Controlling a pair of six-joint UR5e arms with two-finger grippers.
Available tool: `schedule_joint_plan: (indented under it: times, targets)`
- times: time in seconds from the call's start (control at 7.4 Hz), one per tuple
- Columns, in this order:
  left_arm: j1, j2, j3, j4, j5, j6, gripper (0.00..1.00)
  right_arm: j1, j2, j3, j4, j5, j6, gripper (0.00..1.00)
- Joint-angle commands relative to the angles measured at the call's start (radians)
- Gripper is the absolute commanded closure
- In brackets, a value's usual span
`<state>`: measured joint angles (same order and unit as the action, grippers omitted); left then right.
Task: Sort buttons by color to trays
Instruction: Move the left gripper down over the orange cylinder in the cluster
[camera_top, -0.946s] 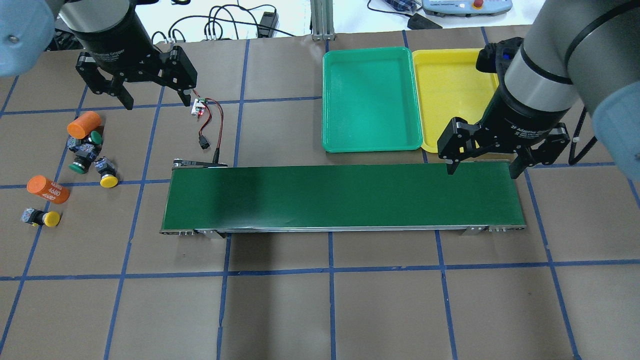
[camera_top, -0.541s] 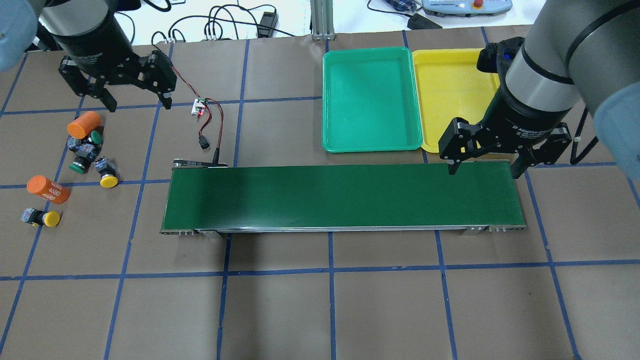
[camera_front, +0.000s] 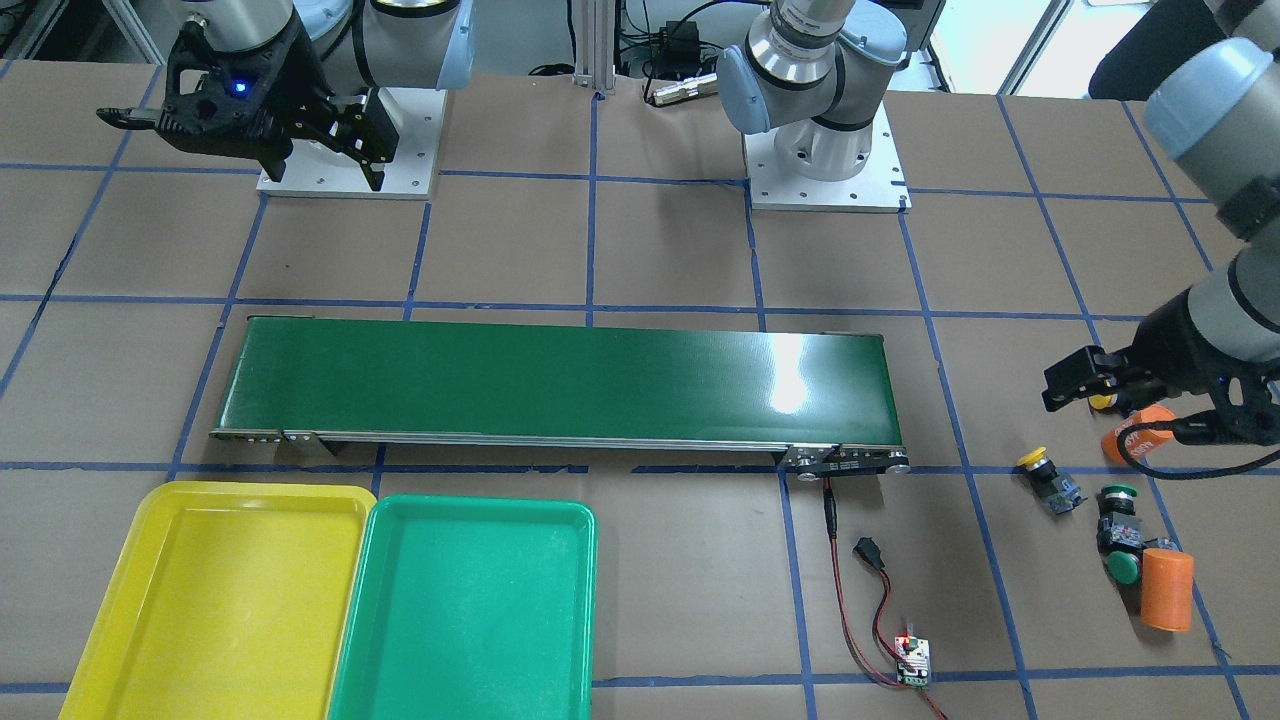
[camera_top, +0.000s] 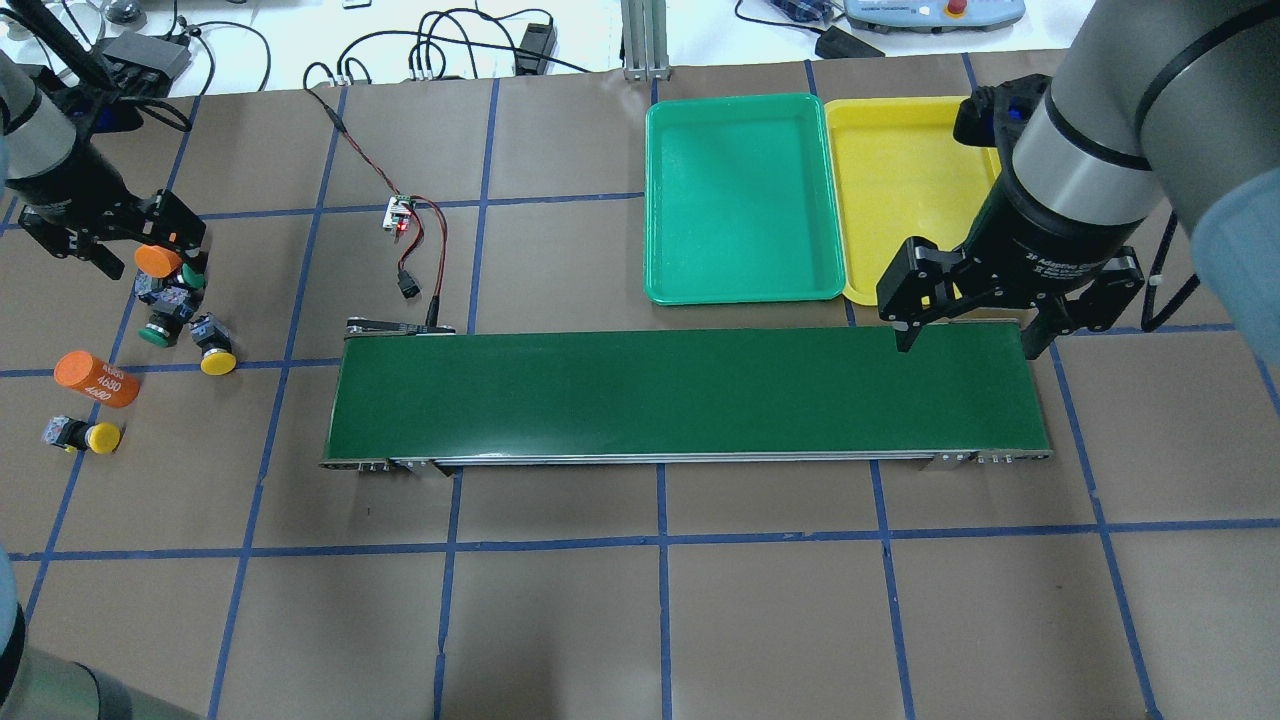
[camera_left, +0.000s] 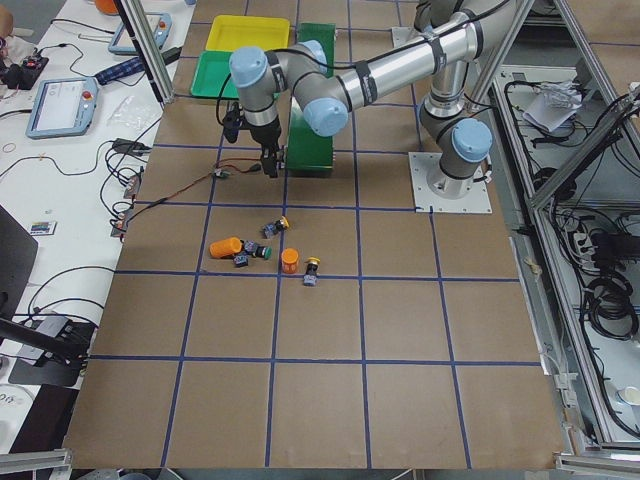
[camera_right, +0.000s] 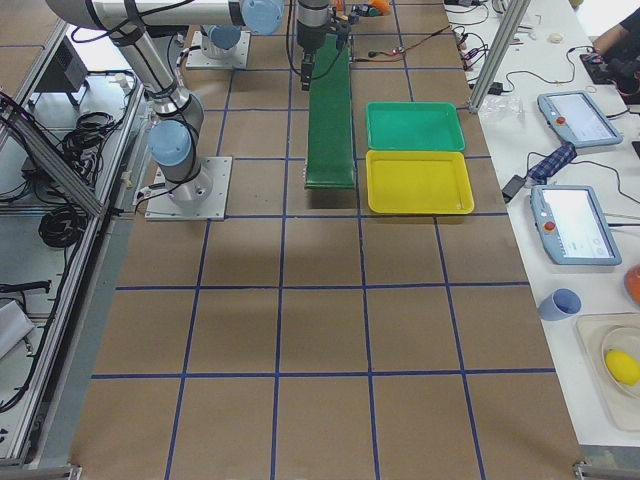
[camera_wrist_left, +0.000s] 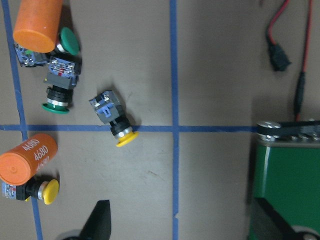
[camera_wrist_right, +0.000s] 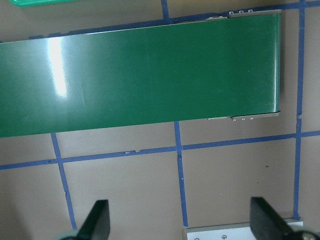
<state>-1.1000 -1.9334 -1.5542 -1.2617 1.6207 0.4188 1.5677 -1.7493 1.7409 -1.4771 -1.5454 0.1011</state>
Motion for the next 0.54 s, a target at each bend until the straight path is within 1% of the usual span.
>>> schedule_joint_plan:
  times: [0.0,0.14,0.27,0.41]
  targets:
    - [0.041,-0.132,0.098,0.105,-0.002,0.05,0.0,0.0,-0.001,0.0,0.003,-0.004,0.0,0.0]
    - [0.042,-0.218,0.211,0.047,-0.002,0.131,0.0,0.0,-0.001,0.0,0.003,-0.005,0.0,0.0]
    - [0.042,-0.293,0.306,0.023,-0.002,0.202,0.0,0.0,-0.003,0.0,0.006,0.001,0.008,0.0]
    - [0.042,-0.352,0.38,0.013,-0.001,0.247,0.0,0.0,-0.003,0.0,0.008,0.001,0.005,0.0]
